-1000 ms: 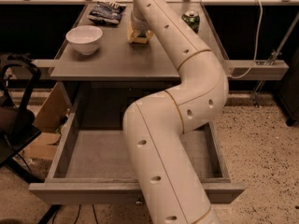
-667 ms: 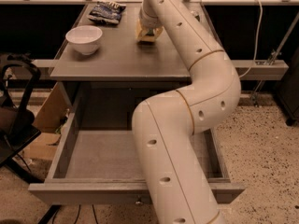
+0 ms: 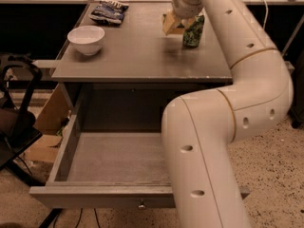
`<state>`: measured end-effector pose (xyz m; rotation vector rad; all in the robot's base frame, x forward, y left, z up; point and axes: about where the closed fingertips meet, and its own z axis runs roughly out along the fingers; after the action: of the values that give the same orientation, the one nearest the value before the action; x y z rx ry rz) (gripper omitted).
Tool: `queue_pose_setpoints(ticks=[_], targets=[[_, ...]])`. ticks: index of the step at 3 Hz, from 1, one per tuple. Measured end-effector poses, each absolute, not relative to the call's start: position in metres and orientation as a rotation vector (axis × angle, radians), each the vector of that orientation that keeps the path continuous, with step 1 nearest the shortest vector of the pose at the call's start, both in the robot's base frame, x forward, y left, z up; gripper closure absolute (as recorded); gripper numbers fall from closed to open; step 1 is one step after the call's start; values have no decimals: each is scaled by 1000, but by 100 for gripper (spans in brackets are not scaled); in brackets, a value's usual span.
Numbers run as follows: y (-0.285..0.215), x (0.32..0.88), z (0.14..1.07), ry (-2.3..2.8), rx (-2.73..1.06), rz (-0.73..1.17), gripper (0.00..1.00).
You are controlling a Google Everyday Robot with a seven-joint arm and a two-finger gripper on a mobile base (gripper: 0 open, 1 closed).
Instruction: Place sponge into top drawer
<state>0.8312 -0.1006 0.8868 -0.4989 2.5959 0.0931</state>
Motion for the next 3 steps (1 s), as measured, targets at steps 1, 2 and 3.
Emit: queue_pose_setpoints(ticks=[1, 2, 3], targets=[[-133, 804, 934, 2519, -591, 128, 100], [-144, 766, 1000, 2365, -741, 220, 100], [-151, 732, 1049, 2228, -835, 282, 100]])
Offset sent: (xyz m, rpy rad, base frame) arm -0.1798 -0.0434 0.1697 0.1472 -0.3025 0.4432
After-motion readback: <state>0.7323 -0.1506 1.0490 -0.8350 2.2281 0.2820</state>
